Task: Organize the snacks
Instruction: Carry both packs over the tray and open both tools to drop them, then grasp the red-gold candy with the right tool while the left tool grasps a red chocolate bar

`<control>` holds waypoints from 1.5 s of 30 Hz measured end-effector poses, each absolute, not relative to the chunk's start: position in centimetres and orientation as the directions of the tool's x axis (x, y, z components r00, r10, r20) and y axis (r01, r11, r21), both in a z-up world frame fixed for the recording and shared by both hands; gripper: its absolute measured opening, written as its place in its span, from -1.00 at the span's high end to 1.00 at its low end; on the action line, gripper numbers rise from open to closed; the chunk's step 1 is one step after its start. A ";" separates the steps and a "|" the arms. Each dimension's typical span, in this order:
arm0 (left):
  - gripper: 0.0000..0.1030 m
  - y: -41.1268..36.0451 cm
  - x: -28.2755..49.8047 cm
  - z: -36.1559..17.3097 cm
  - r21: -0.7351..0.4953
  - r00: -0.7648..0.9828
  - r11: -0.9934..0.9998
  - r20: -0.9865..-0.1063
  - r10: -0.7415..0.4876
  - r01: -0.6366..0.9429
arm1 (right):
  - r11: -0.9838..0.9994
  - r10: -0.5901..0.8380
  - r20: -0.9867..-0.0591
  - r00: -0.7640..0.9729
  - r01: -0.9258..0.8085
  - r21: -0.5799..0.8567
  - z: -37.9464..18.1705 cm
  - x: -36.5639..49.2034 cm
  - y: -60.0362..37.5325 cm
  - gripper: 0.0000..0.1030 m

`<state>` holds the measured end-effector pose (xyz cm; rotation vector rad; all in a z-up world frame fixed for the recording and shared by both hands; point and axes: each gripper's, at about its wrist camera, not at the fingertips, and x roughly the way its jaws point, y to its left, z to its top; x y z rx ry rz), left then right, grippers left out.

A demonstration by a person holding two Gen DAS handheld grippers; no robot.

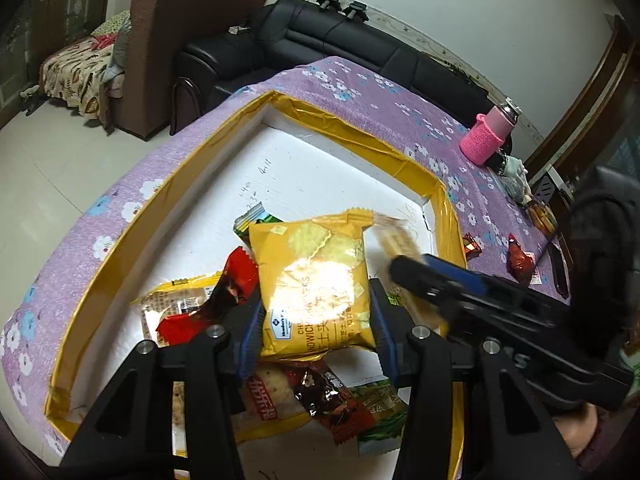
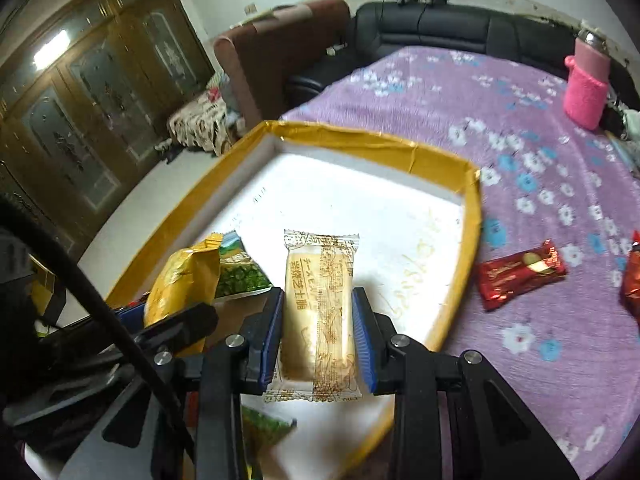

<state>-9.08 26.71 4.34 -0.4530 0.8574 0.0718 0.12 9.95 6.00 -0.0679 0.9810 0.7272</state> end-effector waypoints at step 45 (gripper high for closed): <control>-0.74 13.7 -18.3 12.4 0.018 0.833 0.983 -0.527 0.167 -0.185 | 0.886 0.459 -0.575 0.677 -0.400 0.236 11.6 -10.5 -3.6 0.10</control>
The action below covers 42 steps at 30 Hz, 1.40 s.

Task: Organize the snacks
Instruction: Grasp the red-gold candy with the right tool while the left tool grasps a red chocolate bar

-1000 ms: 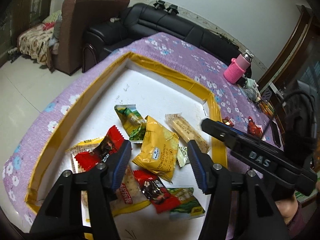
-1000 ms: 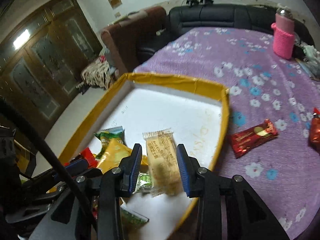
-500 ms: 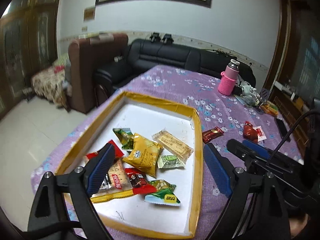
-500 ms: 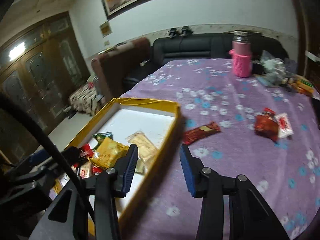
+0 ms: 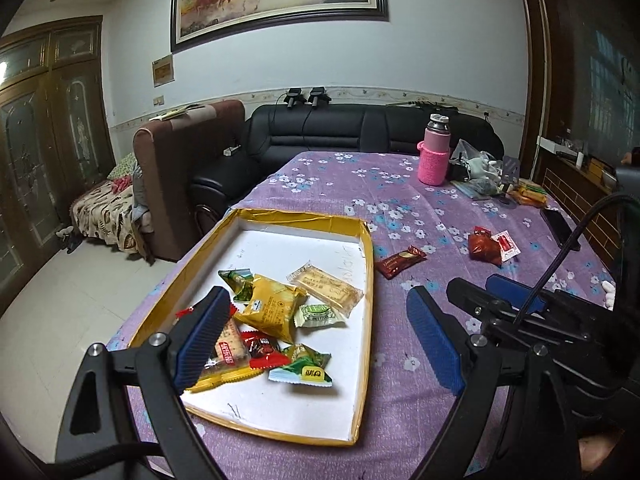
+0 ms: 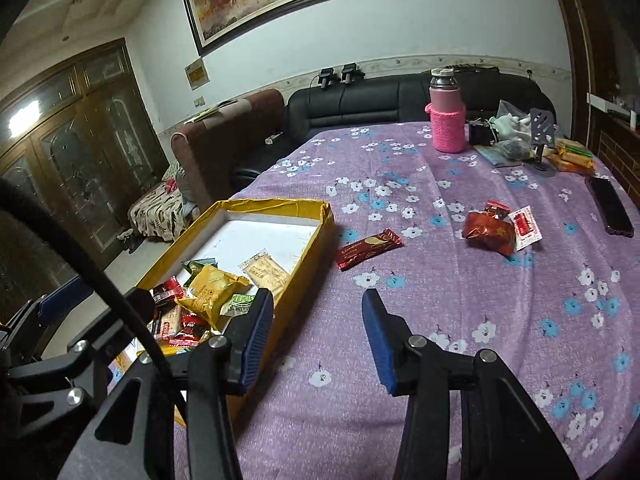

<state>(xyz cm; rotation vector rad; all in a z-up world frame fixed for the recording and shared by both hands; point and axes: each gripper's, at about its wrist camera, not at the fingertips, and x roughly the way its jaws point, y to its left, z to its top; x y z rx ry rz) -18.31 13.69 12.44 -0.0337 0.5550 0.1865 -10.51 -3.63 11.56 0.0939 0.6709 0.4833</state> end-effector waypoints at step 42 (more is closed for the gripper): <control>-0.74 15.3 -11.3 8.7 -0.290 0.677 0.956 -0.713 -0.180 -0.052 | 0.982 0.177 -0.622 0.763 -0.097 0.161 11.6 -2.3 -19.4 -0.21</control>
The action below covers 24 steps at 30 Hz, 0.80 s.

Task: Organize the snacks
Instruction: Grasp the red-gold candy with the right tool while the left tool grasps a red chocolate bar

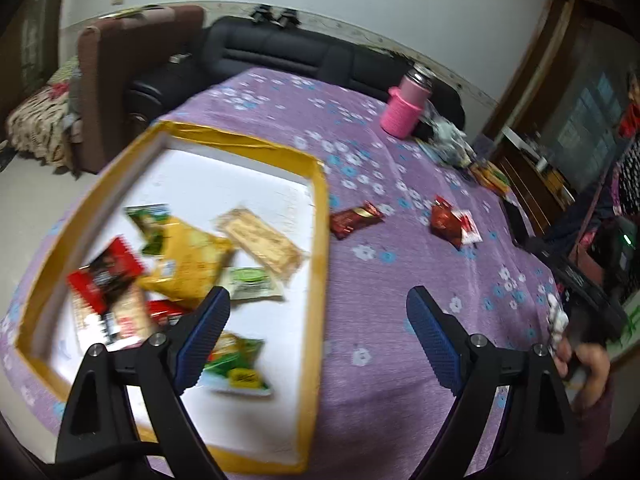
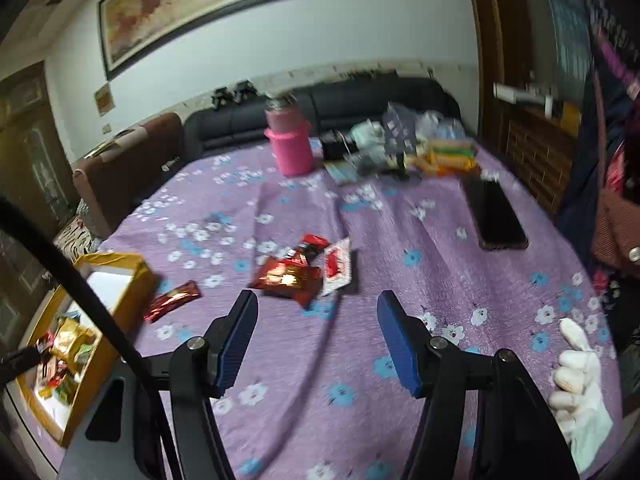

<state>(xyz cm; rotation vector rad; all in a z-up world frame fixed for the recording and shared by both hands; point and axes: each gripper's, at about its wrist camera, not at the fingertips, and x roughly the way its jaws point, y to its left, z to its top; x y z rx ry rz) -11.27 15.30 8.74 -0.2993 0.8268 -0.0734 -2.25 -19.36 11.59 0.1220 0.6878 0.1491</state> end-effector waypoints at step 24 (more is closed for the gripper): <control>-0.53 6.6 5.7 4.8 -0.118 0.386 0.941 -0.890 -0.242 0.318 | 0.886 0.299 -0.788 0.539 -0.463 0.019 4.4 8.7 -11.7 0.01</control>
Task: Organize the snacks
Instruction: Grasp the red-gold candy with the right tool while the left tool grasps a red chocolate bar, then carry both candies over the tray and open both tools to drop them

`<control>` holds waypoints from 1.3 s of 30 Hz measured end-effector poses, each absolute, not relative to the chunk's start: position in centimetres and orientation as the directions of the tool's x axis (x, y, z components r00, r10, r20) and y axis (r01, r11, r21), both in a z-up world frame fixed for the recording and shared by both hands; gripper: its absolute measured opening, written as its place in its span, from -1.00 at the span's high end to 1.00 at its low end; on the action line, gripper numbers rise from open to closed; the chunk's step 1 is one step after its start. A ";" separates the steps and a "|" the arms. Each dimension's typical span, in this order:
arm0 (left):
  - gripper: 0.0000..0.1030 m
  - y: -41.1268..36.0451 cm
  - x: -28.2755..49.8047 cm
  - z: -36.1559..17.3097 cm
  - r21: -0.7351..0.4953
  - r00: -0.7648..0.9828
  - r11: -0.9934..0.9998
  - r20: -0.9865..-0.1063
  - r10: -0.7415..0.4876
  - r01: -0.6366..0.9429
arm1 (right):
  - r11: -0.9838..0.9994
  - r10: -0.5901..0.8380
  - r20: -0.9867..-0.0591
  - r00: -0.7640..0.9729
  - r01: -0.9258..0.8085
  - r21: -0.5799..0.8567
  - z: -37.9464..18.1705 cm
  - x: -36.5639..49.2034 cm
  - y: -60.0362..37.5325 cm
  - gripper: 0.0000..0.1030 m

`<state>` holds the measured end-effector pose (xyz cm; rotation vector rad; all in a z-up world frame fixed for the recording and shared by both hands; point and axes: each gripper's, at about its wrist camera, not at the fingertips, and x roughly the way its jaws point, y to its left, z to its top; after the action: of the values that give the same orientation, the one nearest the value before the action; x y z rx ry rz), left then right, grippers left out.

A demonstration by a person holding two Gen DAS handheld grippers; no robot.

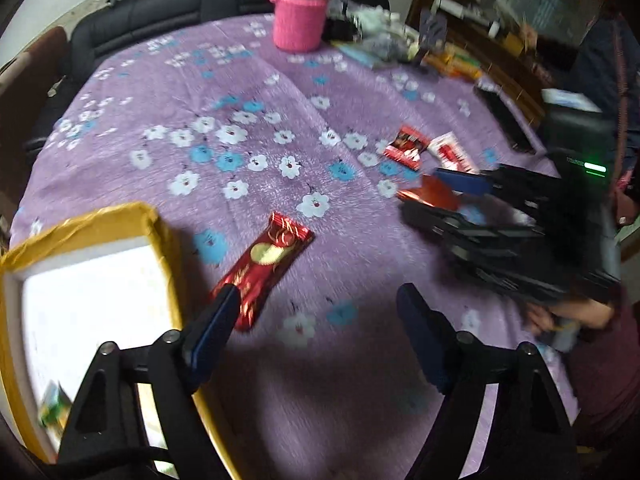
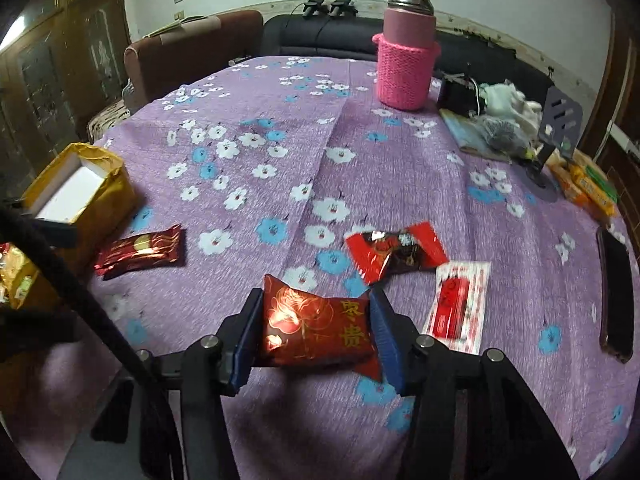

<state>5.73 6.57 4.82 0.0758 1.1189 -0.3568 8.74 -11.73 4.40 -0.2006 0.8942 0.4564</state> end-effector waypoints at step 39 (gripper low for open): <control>0.44 7.6 2.9 3.8 -0.097 0.423 0.959 -0.882 -0.206 0.265 | 0.865 0.399 -0.774 0.492 -0.482 0.139 4.7 4.6 -11.6 0.01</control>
<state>2.91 7.55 3.82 0.0601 1.0952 -0.2948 4.63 -11.57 4.67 -0.1010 0.9116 0.5355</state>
